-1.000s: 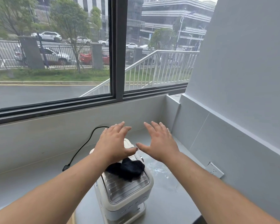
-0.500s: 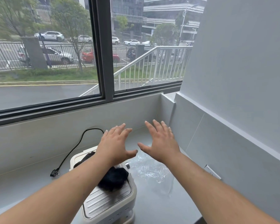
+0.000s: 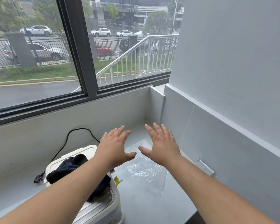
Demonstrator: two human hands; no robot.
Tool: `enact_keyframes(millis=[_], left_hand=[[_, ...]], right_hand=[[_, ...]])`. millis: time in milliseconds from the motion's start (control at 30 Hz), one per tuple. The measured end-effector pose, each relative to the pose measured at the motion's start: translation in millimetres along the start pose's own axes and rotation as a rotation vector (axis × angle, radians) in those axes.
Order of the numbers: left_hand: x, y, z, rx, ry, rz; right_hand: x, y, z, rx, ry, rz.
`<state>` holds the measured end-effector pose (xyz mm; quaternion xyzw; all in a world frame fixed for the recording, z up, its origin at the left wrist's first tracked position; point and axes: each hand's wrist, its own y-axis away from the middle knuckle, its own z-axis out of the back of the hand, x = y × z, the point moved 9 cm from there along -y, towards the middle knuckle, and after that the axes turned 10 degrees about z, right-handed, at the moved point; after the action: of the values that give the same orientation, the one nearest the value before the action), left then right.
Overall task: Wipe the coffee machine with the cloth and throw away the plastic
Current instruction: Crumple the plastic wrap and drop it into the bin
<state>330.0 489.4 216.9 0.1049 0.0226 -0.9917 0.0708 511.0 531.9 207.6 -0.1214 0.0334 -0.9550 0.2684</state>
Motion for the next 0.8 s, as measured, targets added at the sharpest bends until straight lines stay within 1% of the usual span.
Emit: enact_keyframes(millis=[400, 800], left_hand=[[-38, -23, -44, 0.075, -0.017, -0.016], [-69, -44, -91, 0.155, -0.033, 0.003]], right_hand=[[-65, 13, -42, 0.057, -0.024, -0.051], [-104, 9, -77, 0.117, -0.069, -0.052]])
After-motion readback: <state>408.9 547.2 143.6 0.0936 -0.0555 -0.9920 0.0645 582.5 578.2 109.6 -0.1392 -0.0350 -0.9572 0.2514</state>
